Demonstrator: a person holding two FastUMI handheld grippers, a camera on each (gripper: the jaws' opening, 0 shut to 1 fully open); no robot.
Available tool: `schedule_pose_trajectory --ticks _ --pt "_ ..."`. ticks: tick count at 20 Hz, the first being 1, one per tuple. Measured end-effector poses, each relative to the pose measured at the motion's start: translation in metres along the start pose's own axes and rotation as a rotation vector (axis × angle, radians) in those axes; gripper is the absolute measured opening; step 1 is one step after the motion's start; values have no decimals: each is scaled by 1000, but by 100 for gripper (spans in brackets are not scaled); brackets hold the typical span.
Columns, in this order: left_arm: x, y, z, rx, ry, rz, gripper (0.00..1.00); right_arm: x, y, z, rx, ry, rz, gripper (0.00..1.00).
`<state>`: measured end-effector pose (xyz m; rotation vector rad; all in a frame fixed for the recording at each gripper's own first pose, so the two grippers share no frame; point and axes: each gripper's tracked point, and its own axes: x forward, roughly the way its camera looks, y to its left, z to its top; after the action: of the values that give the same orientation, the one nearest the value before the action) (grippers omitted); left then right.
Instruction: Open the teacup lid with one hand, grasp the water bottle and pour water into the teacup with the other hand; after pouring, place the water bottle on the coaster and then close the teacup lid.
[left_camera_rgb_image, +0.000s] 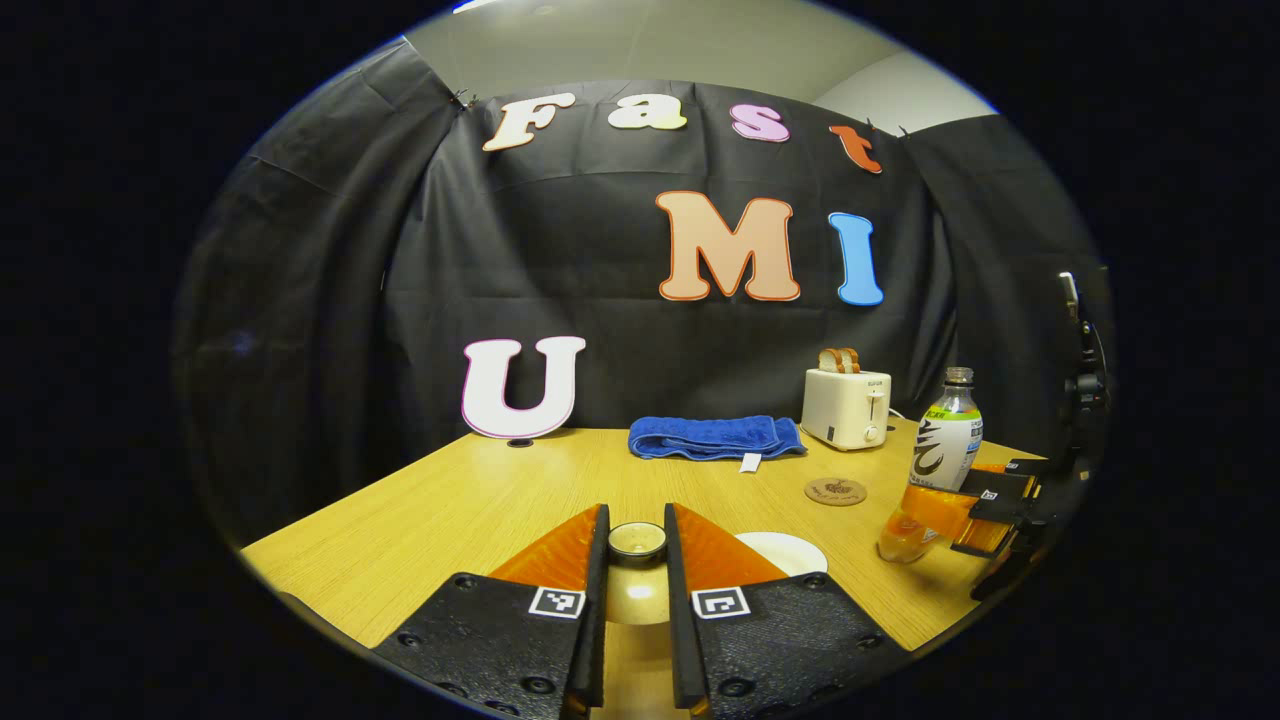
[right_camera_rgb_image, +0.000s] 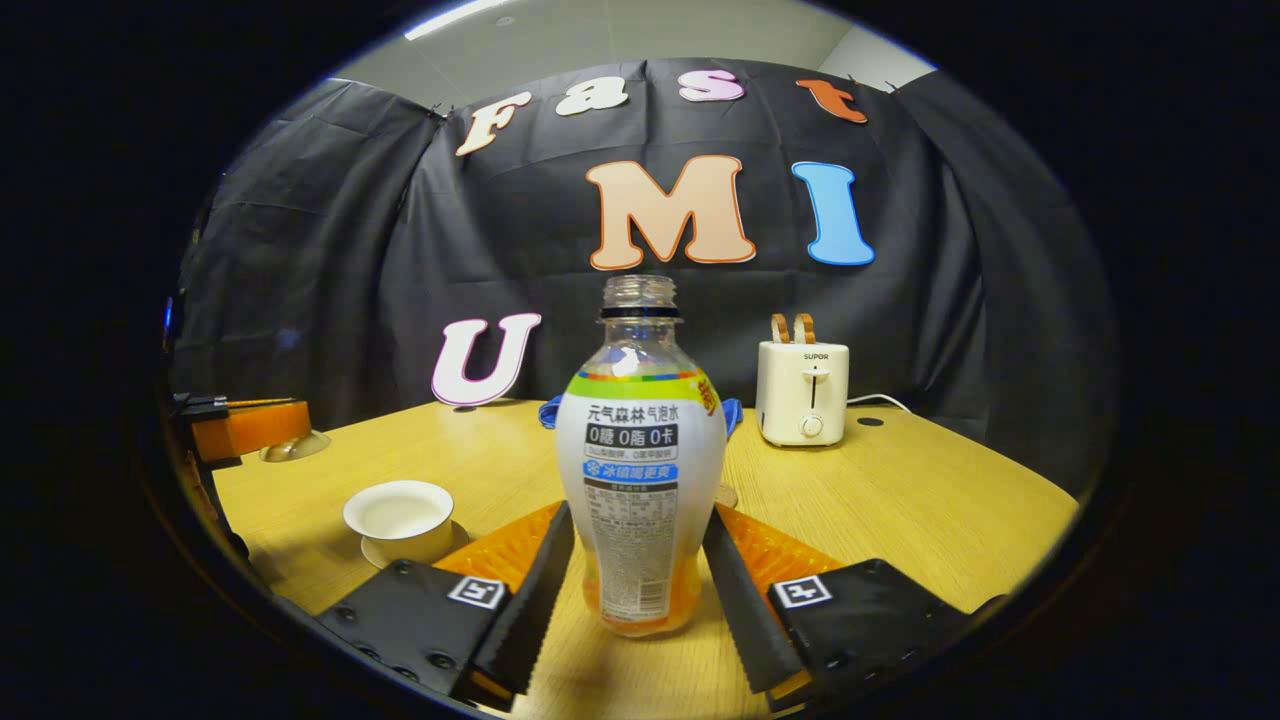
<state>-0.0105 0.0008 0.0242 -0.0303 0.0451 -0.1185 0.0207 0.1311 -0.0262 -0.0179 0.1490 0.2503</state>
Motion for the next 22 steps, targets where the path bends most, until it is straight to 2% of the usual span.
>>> schedule_pose_trajectory --ticks 4,13,18,22 --pt "-1 3 2 -6 -2 1 24 2 4 -2 -56 9 6 68" --pt "-9 24 6 -19 -13 31 24 3 12 12 -374 -40 -28 69" --pt "-15 37 10 -15 -26 52 24 6 18 25 -639 -102 -49 69" --pt "-19 45 9 -22 -24 65 24 8 24 22 -791 -119 -34 69"
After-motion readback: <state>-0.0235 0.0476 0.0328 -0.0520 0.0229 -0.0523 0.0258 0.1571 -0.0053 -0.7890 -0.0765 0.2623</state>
